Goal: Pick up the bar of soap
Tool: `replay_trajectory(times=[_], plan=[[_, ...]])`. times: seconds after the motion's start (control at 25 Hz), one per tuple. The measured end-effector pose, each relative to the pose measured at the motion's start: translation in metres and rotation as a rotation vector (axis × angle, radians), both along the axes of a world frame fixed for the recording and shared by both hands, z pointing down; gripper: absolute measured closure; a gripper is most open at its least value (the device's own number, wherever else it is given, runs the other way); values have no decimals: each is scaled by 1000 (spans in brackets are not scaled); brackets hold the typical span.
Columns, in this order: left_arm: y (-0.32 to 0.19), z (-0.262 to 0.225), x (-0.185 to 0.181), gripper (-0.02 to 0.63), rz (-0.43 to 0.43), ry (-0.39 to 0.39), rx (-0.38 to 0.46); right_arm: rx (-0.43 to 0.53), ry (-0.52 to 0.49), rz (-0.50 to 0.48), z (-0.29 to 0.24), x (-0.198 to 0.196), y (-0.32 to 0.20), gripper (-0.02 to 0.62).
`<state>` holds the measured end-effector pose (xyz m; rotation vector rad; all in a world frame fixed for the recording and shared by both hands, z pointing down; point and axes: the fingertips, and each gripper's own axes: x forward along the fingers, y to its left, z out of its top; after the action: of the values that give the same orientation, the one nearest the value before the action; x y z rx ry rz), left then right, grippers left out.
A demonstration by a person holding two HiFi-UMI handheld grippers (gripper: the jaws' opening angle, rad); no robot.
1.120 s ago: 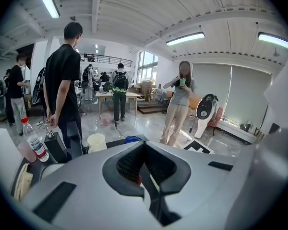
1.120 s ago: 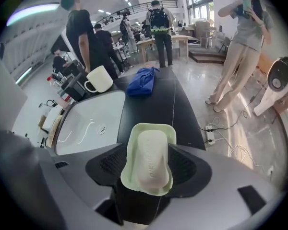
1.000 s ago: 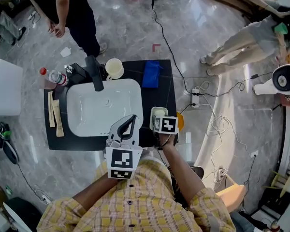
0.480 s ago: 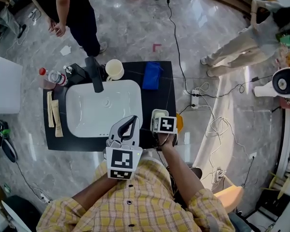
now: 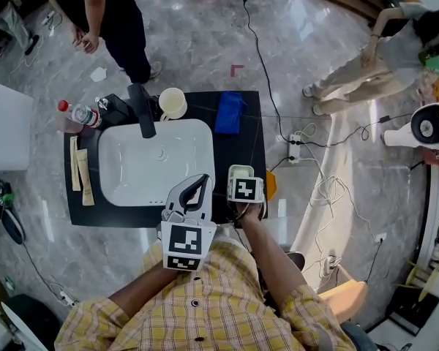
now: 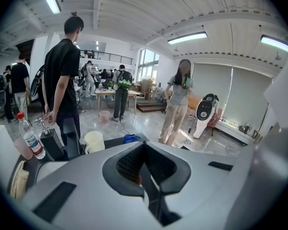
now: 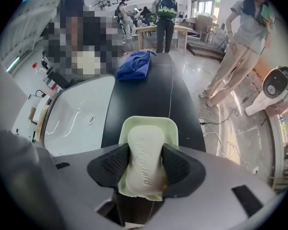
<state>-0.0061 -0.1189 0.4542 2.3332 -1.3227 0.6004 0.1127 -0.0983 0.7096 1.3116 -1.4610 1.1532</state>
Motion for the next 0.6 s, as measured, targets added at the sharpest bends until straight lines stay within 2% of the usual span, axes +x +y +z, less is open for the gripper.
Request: replay_trajectory(times=[0.24,0.6], plan=[[-1,0,-2,595,-8,-3,2,55,19,26,-1,3,-3,365],[0,-1,-4,595,-8,-2,5,51,19,38,-5,3,-3,377]])
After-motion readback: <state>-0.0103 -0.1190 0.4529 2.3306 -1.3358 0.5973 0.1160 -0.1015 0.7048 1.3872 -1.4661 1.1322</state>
